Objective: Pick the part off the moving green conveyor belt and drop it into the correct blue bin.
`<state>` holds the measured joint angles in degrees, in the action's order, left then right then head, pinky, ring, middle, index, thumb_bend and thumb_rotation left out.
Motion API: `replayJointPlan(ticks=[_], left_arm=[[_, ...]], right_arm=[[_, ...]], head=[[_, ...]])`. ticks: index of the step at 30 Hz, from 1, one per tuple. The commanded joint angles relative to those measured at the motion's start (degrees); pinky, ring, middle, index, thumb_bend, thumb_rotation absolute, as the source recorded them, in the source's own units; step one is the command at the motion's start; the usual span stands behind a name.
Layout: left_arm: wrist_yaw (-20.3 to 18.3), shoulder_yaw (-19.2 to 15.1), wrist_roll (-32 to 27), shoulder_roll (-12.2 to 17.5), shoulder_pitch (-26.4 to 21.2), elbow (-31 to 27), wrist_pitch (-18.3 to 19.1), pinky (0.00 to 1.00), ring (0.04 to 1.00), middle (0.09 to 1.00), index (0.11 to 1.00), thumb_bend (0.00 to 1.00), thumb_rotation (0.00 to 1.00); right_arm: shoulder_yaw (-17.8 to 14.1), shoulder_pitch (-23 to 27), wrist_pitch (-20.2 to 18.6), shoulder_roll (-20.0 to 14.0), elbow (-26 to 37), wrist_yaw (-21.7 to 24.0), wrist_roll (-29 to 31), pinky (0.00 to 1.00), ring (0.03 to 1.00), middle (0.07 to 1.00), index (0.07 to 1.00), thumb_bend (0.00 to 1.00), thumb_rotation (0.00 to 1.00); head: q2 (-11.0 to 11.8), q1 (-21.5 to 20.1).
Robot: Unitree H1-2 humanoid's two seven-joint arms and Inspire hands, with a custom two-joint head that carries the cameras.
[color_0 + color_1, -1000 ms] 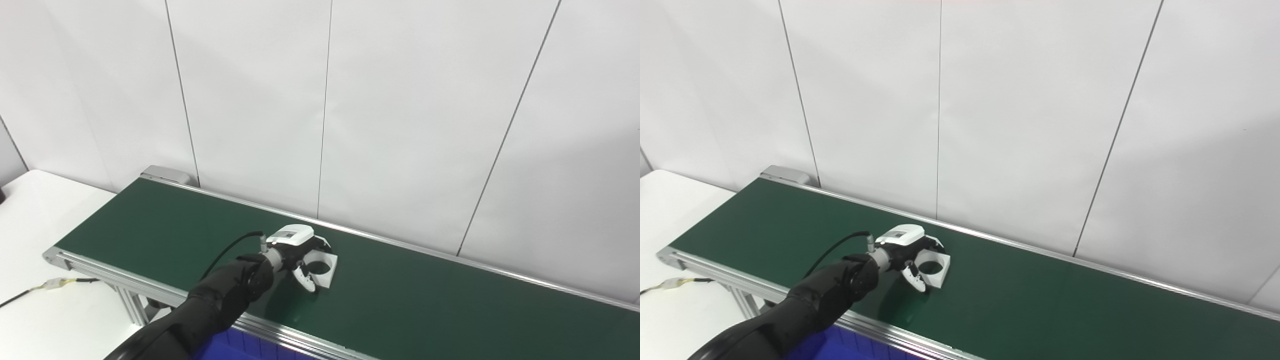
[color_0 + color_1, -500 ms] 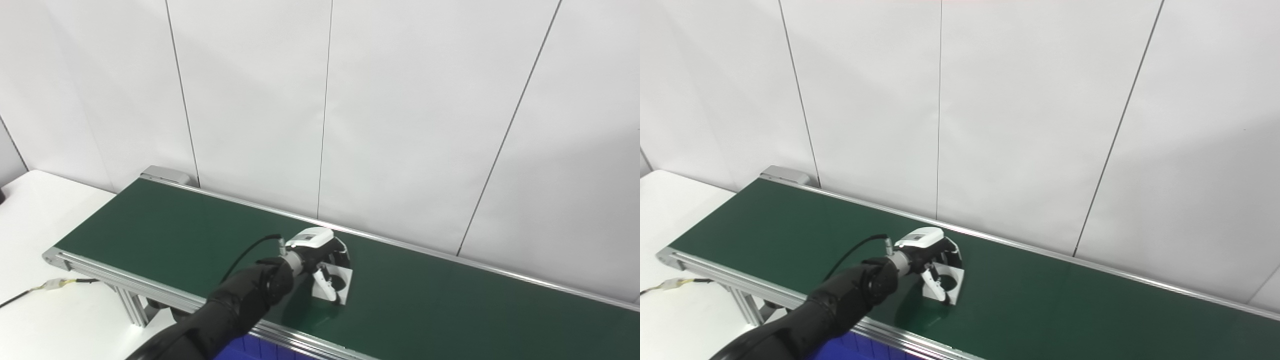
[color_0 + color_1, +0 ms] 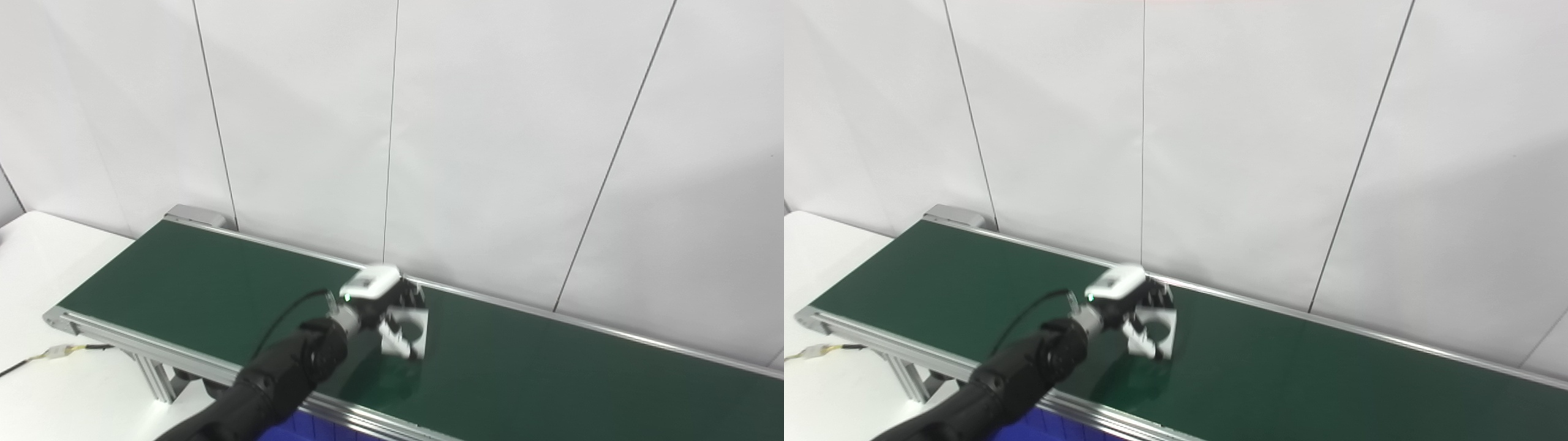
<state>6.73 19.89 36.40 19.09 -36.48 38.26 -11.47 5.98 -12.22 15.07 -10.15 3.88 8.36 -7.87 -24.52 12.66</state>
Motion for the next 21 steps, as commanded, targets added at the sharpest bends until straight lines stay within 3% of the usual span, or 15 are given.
replayJointPlan(ticks=[1, 6, 14, 18, 21], left_arm=[[1.1, -1.6, -1.6, 1.2, -0.4, -3.8, -2.2, 0.32, 0.379, 0.460, 0.518, 0.50, 0.00], [-0.3, -3.7, -4.5, 2.1, 2.8, -8.1, -5.3, 0.32, 0.379, 0.464, 0.518, 0.50, 0.00], [-0.1, -6.1, -5.5, 2.8, 7.7, -14.0, -7.9, 0.35, 0.389, 0.461, 0.519, 0.50, 0.00], [-0.2, -7.2, -6.4, 2.9, 9.7, -16.4, -9.9, 0.43, 0.431, 0.491, 0.499, 0.50, 0.00], [-1.1, -8.2, -8.6, 2.7, 11.1, -18.1, -11.2, 0.44, 0.440, 0.493, 0.495, 0.50, 0.00]], right_arm=[[-0.3, 0.6, -0.1, 0.2, 0.7, -0.5, 0.3, 0.78, 0.866, 0.894, 0.940, 0.84, 0.01], [-0.3, 0.9, -0.5, 0.5, 0.3, -0.9, -0.4, 0.78, 0.857, 0.885, 0.933, 0.86, 0.04], [-0.2, 1.1, -1.1, 0.4, 1.0, -0.7, -0.9, 0.79, 0.854, 0.882, 0.920, 0.87, 0.01], [-0.1, 1.2, -1.4, 0.4, 1.3, -0.7, -1.4, 0.77, 0.839, 0.865, 0.909, 0.88, 0.01], [0.1, 1.3, -2.1, 0.5, 1.8, -0.7, -1.8, 0.76, 0.838, 0.865, 0.910, 0.88, 0.02]], head=[[0.0, -0.3], [-0.2, -3.6], [-1.7, -8.5], [-2.5, -11.4], [-3.3, -13.5]])
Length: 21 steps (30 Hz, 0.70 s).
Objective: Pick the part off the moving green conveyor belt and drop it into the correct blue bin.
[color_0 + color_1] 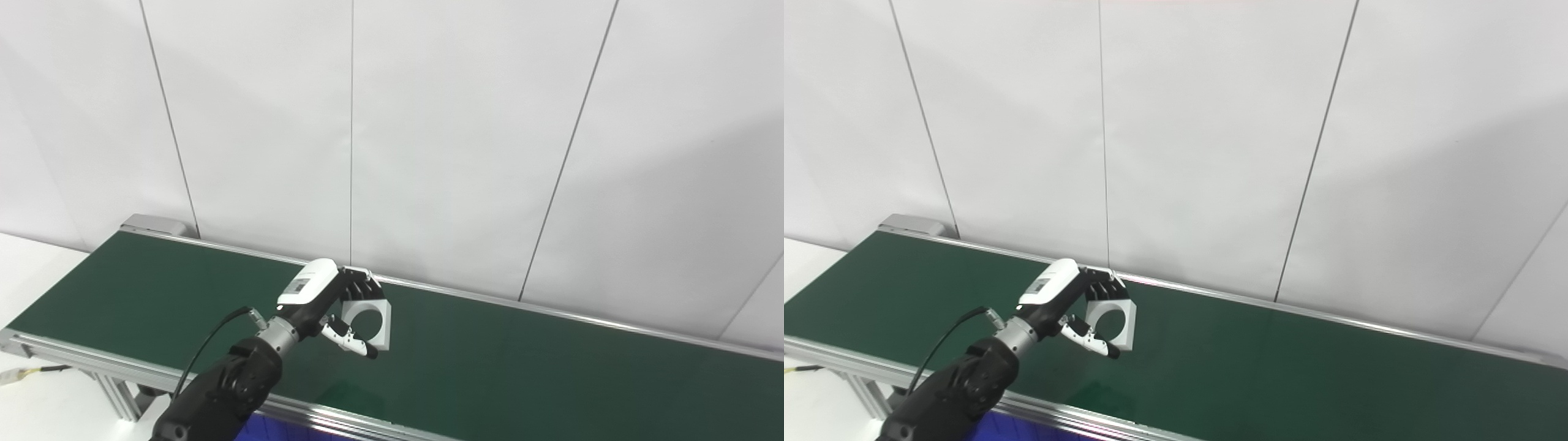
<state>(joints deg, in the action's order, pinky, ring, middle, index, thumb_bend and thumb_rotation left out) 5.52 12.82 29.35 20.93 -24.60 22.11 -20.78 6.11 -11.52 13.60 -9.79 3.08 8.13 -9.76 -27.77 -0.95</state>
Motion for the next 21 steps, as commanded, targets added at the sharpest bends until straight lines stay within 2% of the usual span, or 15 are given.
replayJointPlan(ticks=[1, 6, 9, 12, 13, 18, 21], left_arm=[[-0.3, -1.5, -2.3, 0.8, -0.5, -2.3, -2.1, 0.43, 0.426, 0.496, 0.500, 0.50, 0.00], [-0.8, -2.5, -4.5, -0.2, 2.2, -4.5, -4.2, 0.41, 0.416, 0.503, 0.499, 0.50, 0.00], [-1.3, -2.6, -5.0, -0.5, 3.8, -5.8, -4.4, 0.42, 0.442, 0.501, 0.489, 0.50, 0.00], [-1.8, -2.6, -4.9, -0.6, 5.8, -7.7, -4.6, 0.45, 0.472, 0.497, 0.476, 0.50, 0.00], [-2.0, -2.7, -4.9, -0.5, 6.4, -8.4, -4.6, 0.43, 0.477, 0.492, 0.474, 0.49, 0.00], [-1.6, -3.2, -6.6, -0.8, 9.0, -10.2, -5.9, 0.39, 0.473, 0.501, 0.470, 0.48, 0.00], [-1.5, -3.6, -7.8, -1.2, 10.4, -11.1, -6.0, 0.38, 0.463, 0.503, 0.478, 0.48, 0.00]], right_arm=[[-0.1, 0.6, -0.9, 0.1, 2.8, -0.4, -0.1, 0.76, 0.835, 0.864, 0.907, 0.89, 0.03], [0.3, 0.6, -1.6, 0.4, 3.1, -0.3, -0.4, 0.78, 0.840, 0.864, 0.907, 0.88, 0.04], [0.7, 0.6, -1.6, 0.7, 3.0, -0.5, -0.6, 0.79, 0.844, 0.870, 0.914, 0.86, 0.04], [1.1, 0.3, -1.9, 1.3, 3.1, -0.7, -1.0, 0.82, 0.860, 0.884, 0.927, 0.84, 0.05], [1.2, 0.2, -2.1, 1.6, 3.2, -0.8, -1.1, 0.83, 0.866, 0.890, 0.932, 0.83, 0.06], [1.6, 0.2, -2.2, 2.5, 2.9, -1.2, -2.2, 0.85, 0.878, 0.902, 0.952, 0.78, 0.10], [1.8, 0.4, -2.3, 2.7, 2.9, -1.2, -3.1, 0.86, 0.882, 0.904, 0.959, 0.77, 0.13]], head=[[0.0, 0.1], [-1.5, -2.4], [-2.3, -2.9], [-4.0, -4.0], [-4.8, -4.4], [-6.1, -5.4], [-8.3, -6.7]])
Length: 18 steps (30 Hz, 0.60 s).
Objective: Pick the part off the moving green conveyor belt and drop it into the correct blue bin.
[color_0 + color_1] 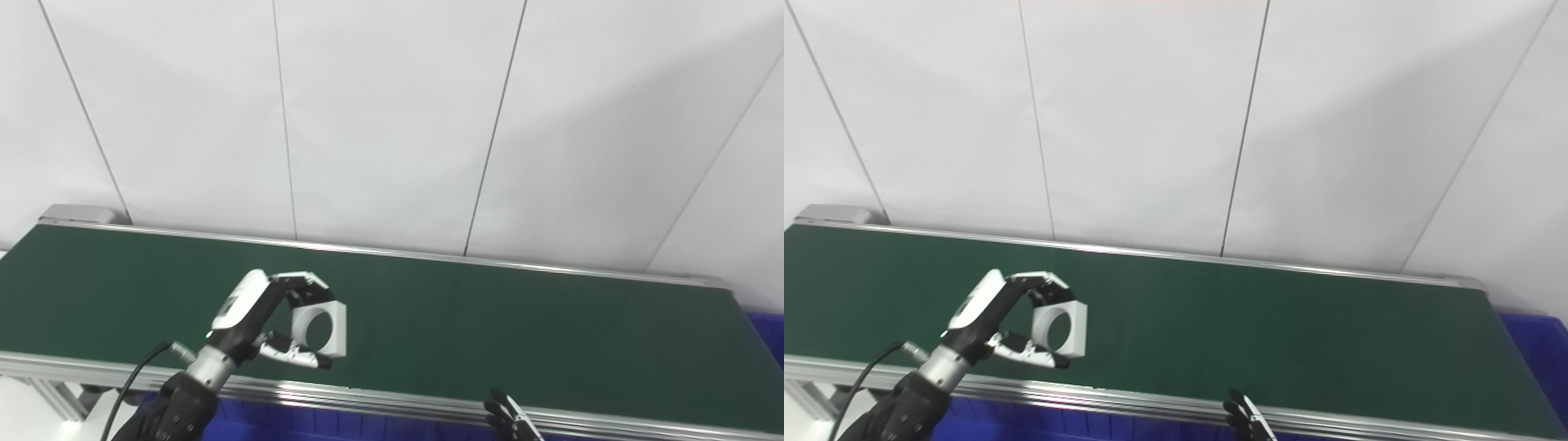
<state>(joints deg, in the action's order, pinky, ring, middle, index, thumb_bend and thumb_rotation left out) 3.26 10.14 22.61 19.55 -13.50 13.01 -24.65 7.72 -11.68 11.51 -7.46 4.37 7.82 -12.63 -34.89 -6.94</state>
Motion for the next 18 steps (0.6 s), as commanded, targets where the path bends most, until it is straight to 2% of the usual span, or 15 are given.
replayJointPlan(ticks=[1, 5, 9, 10, 14, 16, 18], left_arm=[[0.7, -1.1, -1.0, 0.0, -0.3, -2.3, -2.1, 0.37, 0.455, 0.507, 0.481, 0.48, 0.00], [0.0, -1.6, -2.4, -1.0, 1.5, -4.1, -2.0, 0.37, 0.447, 0.512, 0.484, 0.47, 0.00], [-0.5, -1.9, -3.9, -1.7, 2.8, -5.2, -2.1, 0.37, 0.444, 0.508, 0.490, 0.47, 0.00], [-0.6, -2.1, -4.3, -2.0, 3.3, -5.7, -2.0, 0.36, 0.441, 0.509, 0.491, 0.47, 0.00], [-1.7, -2.7, -5.8, -3.1, 5.5, -8.3, -0.8, 0.36, 0.427, 0.513, 0.490, 0.47, 0.00], [-2.4, -2.9, -6.6, -3.5, 6.6, -9.6, -0.3, 0.37, 0.451, 0.505, 0.481, 0.47, 0.00], [-3.0, -3.0, -7.1, -3.8, 7.5, -10.6, -0.1, 0.33, 0.423, 0.525, 0.496, 0.47, 0.00]], right_arm=[[0.1, 0.6, -0.3, 0.4, 1.6, -0.9, -0.3, 0.86, 0.884, 0.905, 0.962, 0.77, 0.14], [0.1, 1.1, -2.2, 0.7, 2.6, -0.6, -0.7, 0.86, 0.885, 0.904, 0.966, 0.78, 0.19], [0.2, 1.4, -2.9, 0.8, 3.2, -0.5, -0.6, 0.86, 0.880, 0.900, 0.961, 0.78, 0.19], [0.2, 1.5, -3.2, 0.8, 3.5, -0.4, -0.7, 0.86, 0.879, 0.900, 0.960, 0.78, 0.18], [0.2, 1.9, -5.1, 0.7, 4.8, 0.0, -0.9, 0.87, 0.888, 0.907, 0.963, 0.78, 0.19], [0.3, 2.1, -5.9, 0.6, 5.4, 0.1, -0.9, 0.86, 0.884, 0.906, 0.963, 0.79, 0.21], [0.3, 2.1, -6.5, 0.5, 5.9, 0.2, -0.8, 0.85, 0.884, 0.909, 0.963, 0.80, 0.22]], head=[[-1.1, -0.8], [-4.1, -3.0], [-4.9, -3.7], [-6.2, -4.3], [-8.0, -4.7], [-8.6, -4.8], [-9.1, -5.2]])
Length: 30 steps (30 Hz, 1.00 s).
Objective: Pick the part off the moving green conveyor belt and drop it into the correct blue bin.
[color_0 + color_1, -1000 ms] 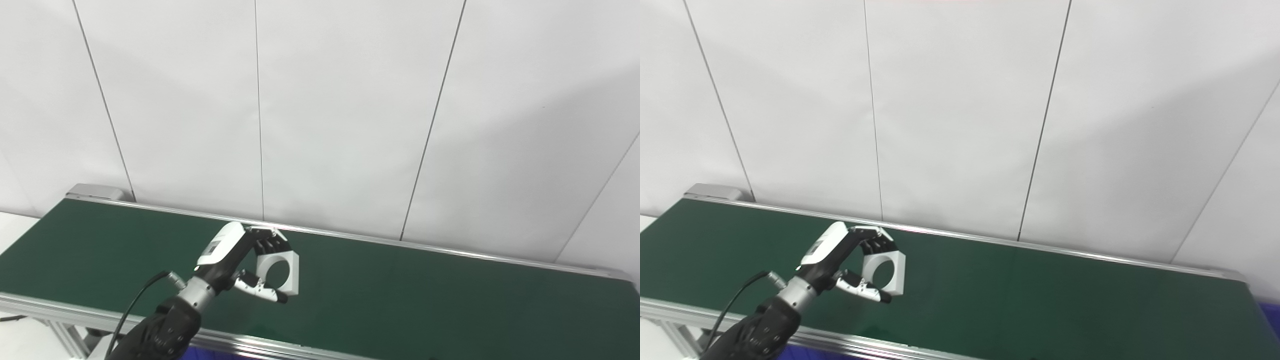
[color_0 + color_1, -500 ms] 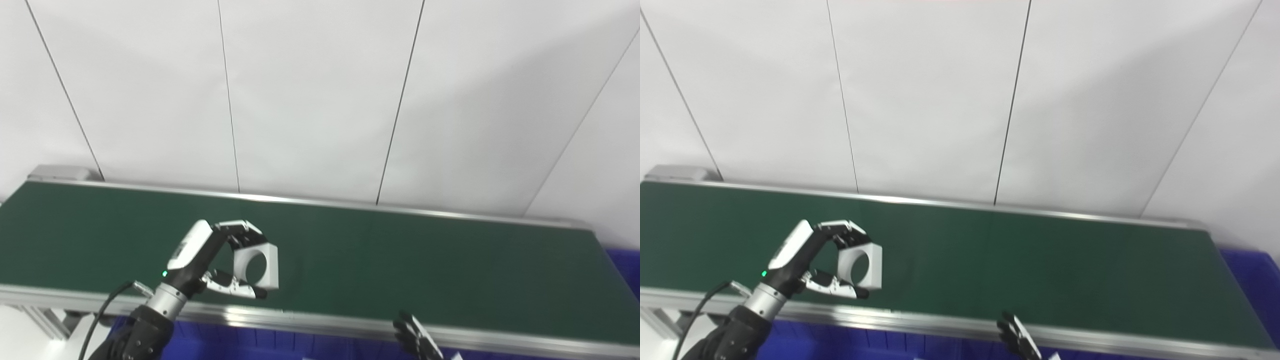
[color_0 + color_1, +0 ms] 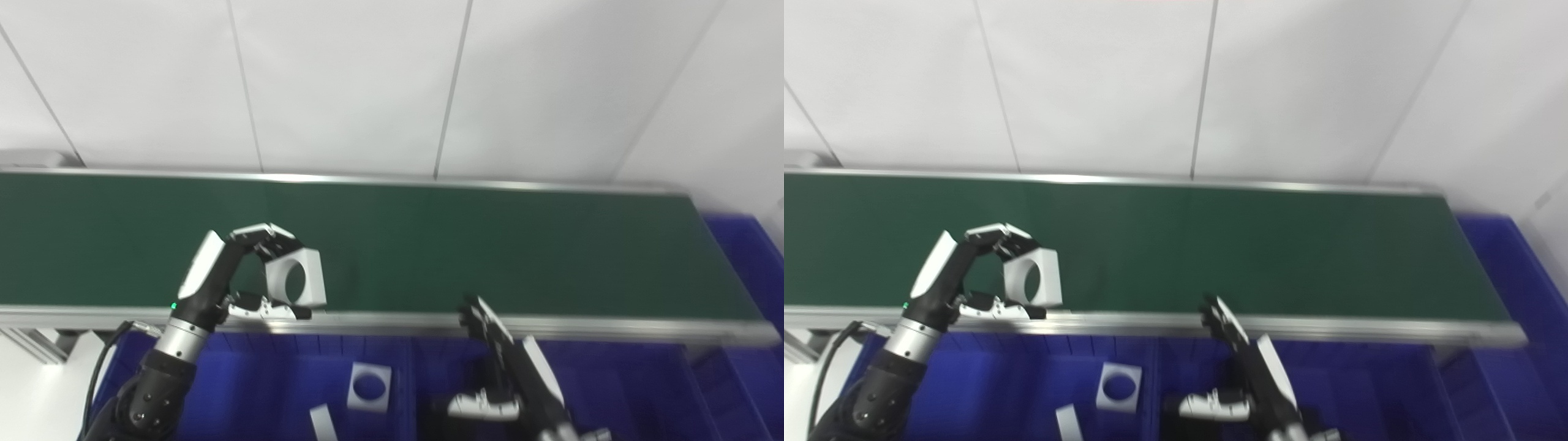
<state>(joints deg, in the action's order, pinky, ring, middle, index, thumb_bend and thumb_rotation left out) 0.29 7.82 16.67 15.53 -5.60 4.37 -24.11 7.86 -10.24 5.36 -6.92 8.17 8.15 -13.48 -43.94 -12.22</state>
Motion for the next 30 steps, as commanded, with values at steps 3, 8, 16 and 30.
replayJointPlan(ticks=[3, 8, 16, 30], left_arm=[[-0.7, -0.9, -2.1, -0.4, 1.1, -3.1, -0.6, 0.36, 0.455, 0.501, 0.484, 0.47, 0.00], [-2.6, -0.4, -4.5, -1.5, 4.0, -4.6, 0.4, 0.33, 0.425, 0.527, 0.490, 0.47, 0.00], [-5.3, 1.2, -6.4, -3.5, 6.9, -4.9, 1.0, 0.28, 0.428, 0.503, 0.486, 0.50, 0.00], [-8.0, 5.0, 0.1, -4.5, 9.7, -3.6, 2.7, 0.37, 0.405, 0.506, 0.514, 0.49, 0.00]], right_arm=[[0.3, 0.6, -1.2, 0.1, 2.9, -0.4, -0.4, 0.84, 0.876, 0.907, 0.959, 0.81, 0.24], [0.5, 0.4, -1.9, 0.7, 3.7, -0.8, -1.3, 0.83, 0.869, 0.898, 0.955, 0.82, 0.25], [1.0, 0.3, -2.4, 1.5, 4.1, -1.3, -2.3, 0.85, 0.878, 0.905, 0.956, 0.81, 0.25], [0.9, -1.2, -2.8, 1.2, 6.0, -1.4, -1.4, 0.84, 0.876, 0.899, 0.955, 0.80, 0.25]], head=[[-0.5, -0.8], [-0.7, -3.4], [-1.0, -6.3], [-0.5, -4.5]])
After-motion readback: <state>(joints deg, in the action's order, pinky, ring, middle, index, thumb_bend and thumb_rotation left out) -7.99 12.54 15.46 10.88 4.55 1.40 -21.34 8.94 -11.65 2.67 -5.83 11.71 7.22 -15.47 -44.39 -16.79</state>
